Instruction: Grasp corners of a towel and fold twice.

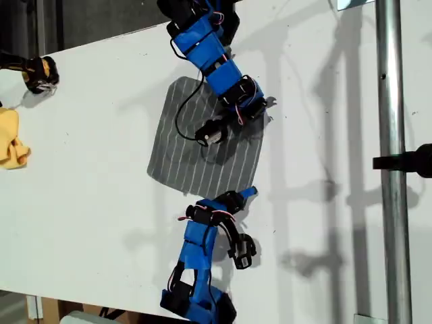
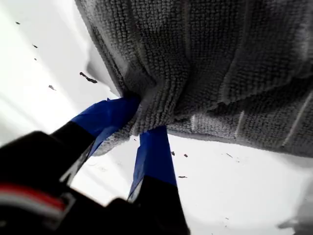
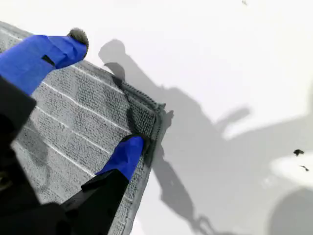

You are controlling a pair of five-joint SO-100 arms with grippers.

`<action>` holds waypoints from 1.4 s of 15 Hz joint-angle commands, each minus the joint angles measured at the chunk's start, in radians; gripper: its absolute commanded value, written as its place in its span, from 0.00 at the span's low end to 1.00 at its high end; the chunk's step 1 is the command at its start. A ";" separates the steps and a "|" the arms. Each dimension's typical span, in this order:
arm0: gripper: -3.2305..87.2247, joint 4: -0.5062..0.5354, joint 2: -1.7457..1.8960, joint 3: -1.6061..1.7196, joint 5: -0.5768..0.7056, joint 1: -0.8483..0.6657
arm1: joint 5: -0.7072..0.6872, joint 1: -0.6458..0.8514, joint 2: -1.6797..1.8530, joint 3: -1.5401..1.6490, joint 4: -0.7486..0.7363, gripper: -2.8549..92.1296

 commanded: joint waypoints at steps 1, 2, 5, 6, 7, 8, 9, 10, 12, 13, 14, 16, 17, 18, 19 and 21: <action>0.40 0.011 0.018 -0.038 0.011 -0.037 | 0.002 -0.011 0.000 -0.015 0.003 0.03; 0.40 0.011 0.015 -0.038 0.018 -0.051 | 0.002 -0.011 -0.002 -0.015 0.003 0.03; 0.40 0.011 0.014 -0.035 0.044 -0.089 | 0.002 -0.011 -0.008 -0.017 0.002 0.03; 0.39 0.006 0.008 -0.021 0.044 -0.092 | 0.002 -0.011 -0.008 -0.017 0.003 0.03; 0.38 0.002 0.000 -0.009 0.040 -0.097 | 0.002 -0.012 -0.008 -0.017 0.005 0.03; 0.37 0.003 0.003 0.000 0.035 -0.097 | 0.003 -0.014 -0.009 -0.017 0.005 0.03; 0.35 0.011 0.005 0.009 0.021 -0.097 | 0.003 -0.014 -0.011 -0.017 0.005 0.03; 0.35 0.018 0.009 0.025 0.000 -0.083 | 0.005 -0.017 -0.011 -0.017 0.005 0.03; 0.34 0.028 0.015 0.044 -0.035 -0.054 | 0.008 -0.018 -0.017 -0.017 0.005 0.03; 0.32 0.028 0.018 0.058 -0.048 -0.046 | 0.008 -0.017 -0.017 -0.017 0.005 0.03; 0.32 0.037 0.018 0.060 -0.063 -0.041 | 0.008 -0.017 -0.017 -0.017 0.005 0.03; 0.28 0.046 0.018 0.060 -0.115 -0.012 | 0.017 -0.028 -0.012 -0.017 0.008 0.03; 0.21 0.048 0.017 0.051 -0.138 -0.005 | 0.020 -0.029 -0.012 -0.018 0.008 0.03; 0.09 0.046 0.015 0.044 -0.164 -0.002 | 0.020 -0.029 -0.012 -0.021 0.009 0.03; 0.01 0.043 0.011 0.034 -0.172 0.003 | 0.020 -0.029 -0.012 -0.026 0.012 0.03; 0.01 0.040 0.009 0.009 -0.184 0.021 | 0.020 -0.029 -0.012 -0.037 0.025 0.03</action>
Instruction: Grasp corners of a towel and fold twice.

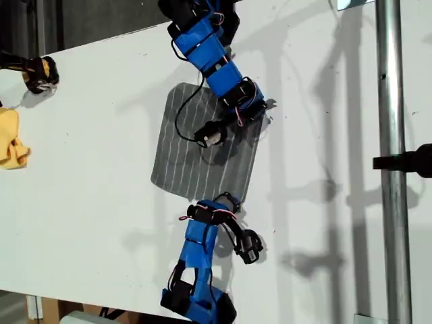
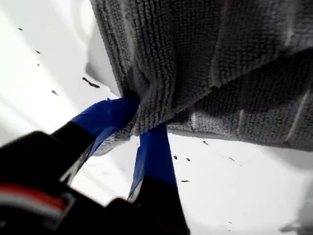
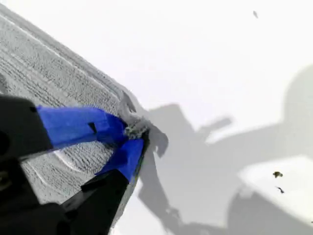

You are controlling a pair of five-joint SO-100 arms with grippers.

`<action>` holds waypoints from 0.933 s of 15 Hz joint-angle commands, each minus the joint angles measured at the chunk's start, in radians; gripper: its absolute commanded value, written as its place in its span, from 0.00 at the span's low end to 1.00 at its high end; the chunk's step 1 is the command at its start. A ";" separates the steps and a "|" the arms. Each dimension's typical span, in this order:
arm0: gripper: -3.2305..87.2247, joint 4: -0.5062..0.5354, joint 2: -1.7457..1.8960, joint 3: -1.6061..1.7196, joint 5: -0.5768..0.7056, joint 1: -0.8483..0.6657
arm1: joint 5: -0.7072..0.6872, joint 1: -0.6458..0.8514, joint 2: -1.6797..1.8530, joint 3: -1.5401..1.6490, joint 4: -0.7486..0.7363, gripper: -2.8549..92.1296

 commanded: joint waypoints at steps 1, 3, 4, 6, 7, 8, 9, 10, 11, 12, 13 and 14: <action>0.01 0.014 0.025 -0.048 -0.008 0.026 | 0.011 -0.012 0.005 -0.021 0.029 0.03; 0.01 0.032 0.025 -0.110 0.015 0.034 | -0.003 -0.003 0.038 -0.078 0.086 0.03; 0.01 0.043 0.031 -0.140 0.035 0.034 | -0.015 0.006 0.064 -0.121 0.127 0.03; 0.01 0.064 0.049 -0.201 0.061 0.028 | -0.048 0.018 0.129 -0.212 0.202 0.03; 0.01 0.061 0.071 -0.215 0.080 0.028 | -0.061 0.023 0.161 -0.250 0.221 0.03; 0.01 0.060 0.095 -0.224 0.097 0.028 | -0.080 0.026 0.186 -0.287 0.236 0.03; 0.01 0.058 0.123 -0.225 0.112 0.026 | -0.095 0.031 0.204 -0.321 0.244 0.03; 0.01 0.055 0.155 -0.222 0.127 0.029 | -0.112 0.034 0.224 -0.350 0.244 0.03; 0.01 0.052 0.190 -0.216 0.141 0.038 | -0.132 0.034 0.244 -0.368 0.236 0.03; 0.01 0.049 0.229 -0.210 0.155 0.057 | -0.146 0.031 0.264 -0.374 0.225 0.03; 0.01 0.035 0.273 -0.193 0.176 0.081 | -0.179 0.017 0.282 -0.374 0.193 0.03; 0.01 0.008 0.321 -0.153 0.187 0.106 | -0.222 0.003 0.295 -0.374 0.149 0.03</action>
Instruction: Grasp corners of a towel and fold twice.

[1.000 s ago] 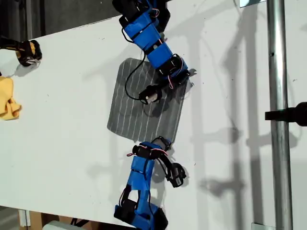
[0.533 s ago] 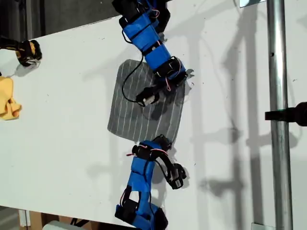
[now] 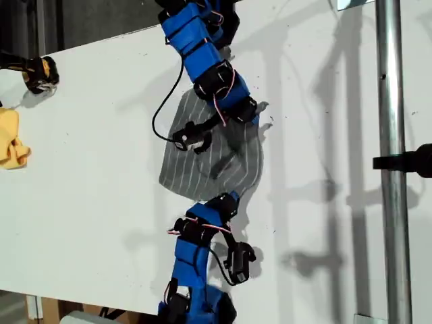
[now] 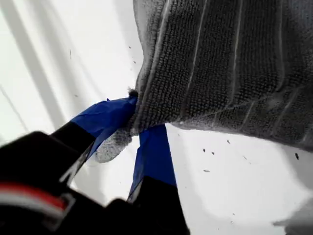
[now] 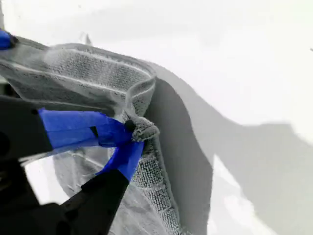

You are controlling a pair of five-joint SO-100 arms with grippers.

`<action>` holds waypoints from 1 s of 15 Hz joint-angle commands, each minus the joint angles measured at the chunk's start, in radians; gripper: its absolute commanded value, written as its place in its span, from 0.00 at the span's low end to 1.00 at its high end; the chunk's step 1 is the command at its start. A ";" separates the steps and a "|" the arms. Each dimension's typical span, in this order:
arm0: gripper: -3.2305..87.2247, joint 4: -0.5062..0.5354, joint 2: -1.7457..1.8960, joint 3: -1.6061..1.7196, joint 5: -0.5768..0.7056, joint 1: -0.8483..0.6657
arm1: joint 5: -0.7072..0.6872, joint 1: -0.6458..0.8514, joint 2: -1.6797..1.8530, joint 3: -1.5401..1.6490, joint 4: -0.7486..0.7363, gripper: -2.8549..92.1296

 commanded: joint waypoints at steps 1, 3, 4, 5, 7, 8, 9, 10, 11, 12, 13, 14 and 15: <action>0.01 -0.058 0.161 0.055 0.020 0.057 | -0.071 -0.029 0.075 -0.063 -0.075 0.03; 0.01 -0.114 0.225 0.161 0.012 0.057 | -0.078 -0.017 0.089 -0.055 -0.074 0.03; 0.01 -0.152 0.268 0.216 0.025 0.043 | -0.078 0.002 0.104 -0.040 -0.074 0.03; 0.01 -0.189 0.316 0.264 0.046 0.021 | -0.080 0.029 0.130 -0.025 -0.071 0.03; 0.01 -0.216 0.390 0.322 0.084 -0.052 | -0.080 0.098 0.206 0.021 -0.061 0.03; 0.01 -0.227 0.410 0.344 0.114 -0.095 | -0.080 0.143 0.224 0.025 -0.029 0.03; 0.01 -0.230 0.408 0.351 0.138 -0.138 | -0.081 0.193 0.224 0.021 0.021 0.03; 0.01 -0.241 0.402 0.359 0.163 -0.178 | -0.091 0.241 0.222 0.023 0.064 0.03; 0.01 -0.261 0.400 0.374 0.183 -0.219 | -0.103 0.285 0.218 0.028 0.103 0.03; 0.01 -0.276 0.393 0.387 0.206 -0.265 | -0.106 0.330 0.218 0.035 0.140 0.03; 0.01 -0.285 0.380 0.387 0.230 -0.308 | -0.106 0.370 0.218 0.043 0.181 0.03; 0.01 -0.298 0.367 0.385 0.256 -0.348 | -0.101 0.408 0.218 0.055 0.225 0.03; 0.01 -0.304 0.350 0.376 0.278 -0.387 | -0.101 0.440 0.224 0.072 0.256 0.03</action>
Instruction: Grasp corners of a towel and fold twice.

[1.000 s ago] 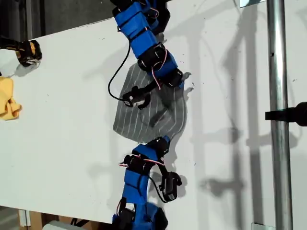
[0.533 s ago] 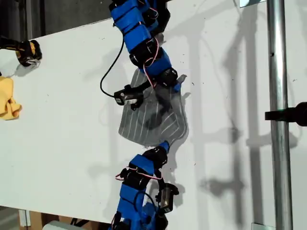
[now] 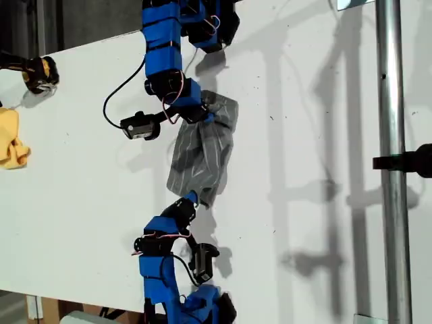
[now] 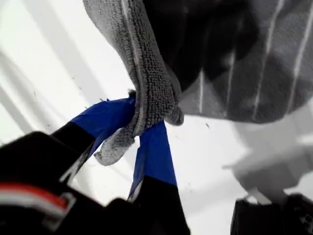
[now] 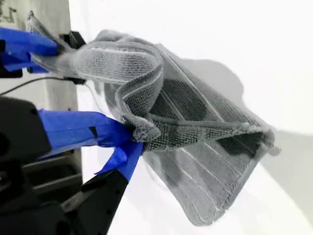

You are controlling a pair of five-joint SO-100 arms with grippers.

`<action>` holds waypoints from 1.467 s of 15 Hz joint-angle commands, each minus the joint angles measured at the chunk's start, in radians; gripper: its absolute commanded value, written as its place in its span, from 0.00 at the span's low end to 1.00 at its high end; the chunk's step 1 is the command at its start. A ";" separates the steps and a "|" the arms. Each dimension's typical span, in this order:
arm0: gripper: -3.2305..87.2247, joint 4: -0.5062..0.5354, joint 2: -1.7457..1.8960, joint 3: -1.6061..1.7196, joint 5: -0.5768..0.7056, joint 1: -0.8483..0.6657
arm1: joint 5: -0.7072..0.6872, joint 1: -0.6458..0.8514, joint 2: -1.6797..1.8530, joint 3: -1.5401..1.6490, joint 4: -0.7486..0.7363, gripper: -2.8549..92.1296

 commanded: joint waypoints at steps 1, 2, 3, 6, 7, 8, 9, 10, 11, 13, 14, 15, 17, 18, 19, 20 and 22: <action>0.01 -0.015 -0.005 -0.034 0.035 -0.092 | -0.003 0.072 0.069 0.020 0.057 0.03; 0.01 -0.029 -0.018 -0.040 0.049 -0.129 | -0.003 0.104 0.091 0.052 0.066 0.03; 0.01 -0.026 -0.046 -0.069 0.077 -0.160 | -0.002 0.138 0.117 0.084 0.078 0.03; 0.01 -0.012 -0.132 -0.183 0.150 -0.224 | -0.006 0.249 0.258 0.190 0.086 0.03; 0.01 -0.014 -0.141 -0.213 0.163 -0.238 | -0.015 0.284 0.301 0.218 0.086 0.03; 0.01 -0.015 -0.143 -0.238 0.172 -0.247 | -0.029 0.321 0.336 0.236 0.086 0.03; 0.01 -0.015 -0.143 -0.259 0.181 -0.252 | -0.044 0.354 0.365 0.244 0.086 0.03; 0.01 -0.012 -0.141 -0.278 0.186 -0.256 | -0.066 0.385 0.383 0.244 0.086 0.03; 0.01 -0.014 -0.135 -0.287 0.189 -0.259 | -0.091 0.416 0.399 0.242 0.086 0.03; 0.01 -0.006 -0.133 -0.304 0.198 -0.259 | -0.127 0.454 0.431 0.235 0.094 0.03; 0.01 -0.005 -0.132 -0.302 0.198 -0.259 | -0.141 0.469 0.446 0.232 0.103 0.03; 0.01 -0.005 -0.130 -0.298 0.201 -0.258 | -0.153 0.486 0.462 0.232 0.112 0.03; 0.01 -0.026 -0.104 -0.273 0.196 -0.255 | -0.170 0.511 0.489 0.230 0.118 0.03; 0.01 -0.032 -0.091 -0.272 0.198 -0.258 | -0.190 0.535 0.505 0.222 0.120 0.03; 0.01 -0.034 -0.080 -0.272 0.199 -0.264 | -0.212 0.560 0.520 0.219 0.120 0.03; 0.01 -0.034 -0.071 -0.262 0.201 -0.267 | -0.232 0.578 0.538 0.222 0.107 0.03; 0.01 -0.029 -0.066 -0.221 0.193 -0.259 | -0.224 0.554 0.537 0.252 0.095 0.03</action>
